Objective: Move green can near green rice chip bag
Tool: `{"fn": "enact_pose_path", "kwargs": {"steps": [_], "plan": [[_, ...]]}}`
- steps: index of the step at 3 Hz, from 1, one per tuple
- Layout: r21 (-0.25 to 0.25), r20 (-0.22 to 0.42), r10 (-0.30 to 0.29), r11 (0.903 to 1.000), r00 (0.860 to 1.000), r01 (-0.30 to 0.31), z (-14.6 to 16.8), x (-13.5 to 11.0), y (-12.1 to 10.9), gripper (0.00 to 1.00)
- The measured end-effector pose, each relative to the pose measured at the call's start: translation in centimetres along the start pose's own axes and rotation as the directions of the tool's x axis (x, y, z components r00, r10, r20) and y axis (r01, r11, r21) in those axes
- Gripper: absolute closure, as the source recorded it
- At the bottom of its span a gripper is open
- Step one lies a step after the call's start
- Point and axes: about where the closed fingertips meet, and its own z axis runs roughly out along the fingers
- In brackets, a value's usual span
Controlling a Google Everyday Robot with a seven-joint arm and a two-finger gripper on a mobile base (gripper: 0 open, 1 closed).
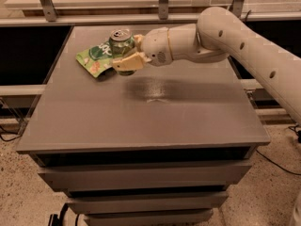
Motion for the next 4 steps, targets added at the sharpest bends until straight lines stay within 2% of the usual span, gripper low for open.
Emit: {"fn": "enact_pose_path", "kwargs": {"steps": [1,2,3,4], "plan": [[0.029,-0.015,0.016,0.9994,1.000,-0.016,0.9,1.1,-1.6,0.61],[0.069,-0.008,0.046,0.9966,0.999,-0.045,1.5,2.3,-2.6,0.38],[0.087,-0.010,0.070,0.9938,0.998,-0.069,1.9,3.4,-3.1,0.13],[0.098,-0.006,0.087,0.9914,0.996,-0.086,1.9,4.3,-3.2,0.00]]}}
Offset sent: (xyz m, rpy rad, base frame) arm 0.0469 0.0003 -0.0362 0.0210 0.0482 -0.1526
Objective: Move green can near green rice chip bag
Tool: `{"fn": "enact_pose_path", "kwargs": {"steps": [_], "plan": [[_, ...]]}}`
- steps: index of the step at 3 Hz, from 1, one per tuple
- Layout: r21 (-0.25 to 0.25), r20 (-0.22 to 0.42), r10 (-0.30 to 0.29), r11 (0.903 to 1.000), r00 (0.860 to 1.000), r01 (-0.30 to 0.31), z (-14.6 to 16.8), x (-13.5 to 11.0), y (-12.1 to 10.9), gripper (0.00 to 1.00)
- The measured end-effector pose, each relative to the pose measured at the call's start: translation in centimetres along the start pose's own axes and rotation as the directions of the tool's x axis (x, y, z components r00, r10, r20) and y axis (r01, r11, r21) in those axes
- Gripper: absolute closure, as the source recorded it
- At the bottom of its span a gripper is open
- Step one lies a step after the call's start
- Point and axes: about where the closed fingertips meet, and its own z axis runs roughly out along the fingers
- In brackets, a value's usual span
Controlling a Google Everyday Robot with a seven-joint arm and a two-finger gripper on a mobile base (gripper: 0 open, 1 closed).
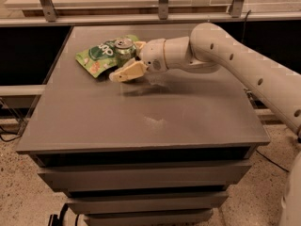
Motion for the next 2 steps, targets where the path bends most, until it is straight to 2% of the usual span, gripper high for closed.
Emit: {"fn": "enact_pose_path", "kwargs": {"steps": [1,2], "plan": [[0.002,0.009,-0.012,0.9999,1.000,0.012,-1.91,0.09,0.02,0.00],[0.002,0.009,-0.012,0.9999,1.000,0.012,-1.90,0.09,0.02,0.00]]}}
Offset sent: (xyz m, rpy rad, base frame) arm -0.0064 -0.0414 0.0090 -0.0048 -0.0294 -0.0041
